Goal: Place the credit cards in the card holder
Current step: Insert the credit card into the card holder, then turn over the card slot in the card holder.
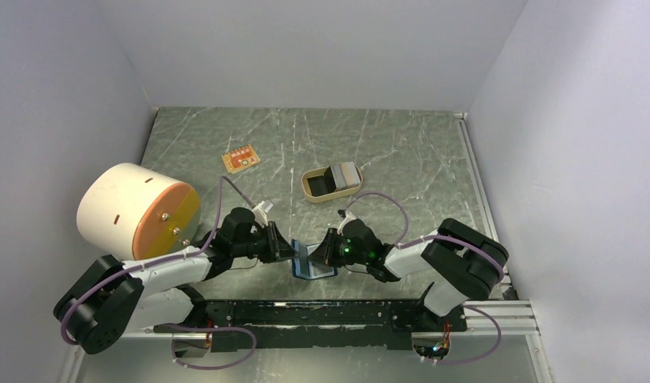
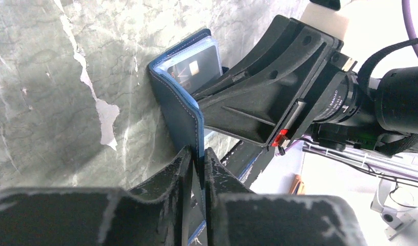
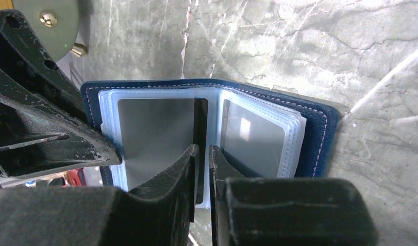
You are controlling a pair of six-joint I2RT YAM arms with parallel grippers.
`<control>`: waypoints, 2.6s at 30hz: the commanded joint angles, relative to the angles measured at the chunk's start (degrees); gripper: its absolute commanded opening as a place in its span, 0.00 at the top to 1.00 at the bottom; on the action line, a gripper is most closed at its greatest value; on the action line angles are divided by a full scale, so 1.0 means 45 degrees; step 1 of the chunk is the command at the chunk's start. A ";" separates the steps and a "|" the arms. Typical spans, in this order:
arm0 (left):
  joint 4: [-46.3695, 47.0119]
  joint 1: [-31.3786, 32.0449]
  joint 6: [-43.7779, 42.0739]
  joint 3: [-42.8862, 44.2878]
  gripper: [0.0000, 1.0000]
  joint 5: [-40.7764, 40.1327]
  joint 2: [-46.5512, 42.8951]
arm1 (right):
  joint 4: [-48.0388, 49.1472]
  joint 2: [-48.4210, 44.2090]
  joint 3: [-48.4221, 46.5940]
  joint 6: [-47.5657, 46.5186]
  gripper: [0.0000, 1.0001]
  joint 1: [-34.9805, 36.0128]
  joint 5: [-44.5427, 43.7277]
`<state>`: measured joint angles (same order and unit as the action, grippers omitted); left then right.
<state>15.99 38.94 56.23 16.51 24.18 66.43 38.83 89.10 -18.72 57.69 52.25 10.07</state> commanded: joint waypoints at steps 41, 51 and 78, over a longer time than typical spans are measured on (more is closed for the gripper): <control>0.1688 -0.0023 -0.0184 -0.0095 0.78 0.0531 0.0915 | 0.0501 0.0643 0.0040 0.0031 0.81 0.0086 0.0211; -0.0543 0.0064 -0.0604 0.0668 0.80 -0.0432 0.1209 | 0.0110 0.0503 -0.0012 -0.0126 0.79 0.0076 -0.0019; -0.1138 0.0375 -0.0794 0.1613 0.81 -0.0499 0.2007 | -0.2100 -0.1336 -0.0059 -0.0683 0.72 0.0098 -0.1302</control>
<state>9.52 40.12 53.32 22.57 20.99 75.18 27.46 81.23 -19.38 54.89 52.49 3.79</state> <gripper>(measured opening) 0.190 0.311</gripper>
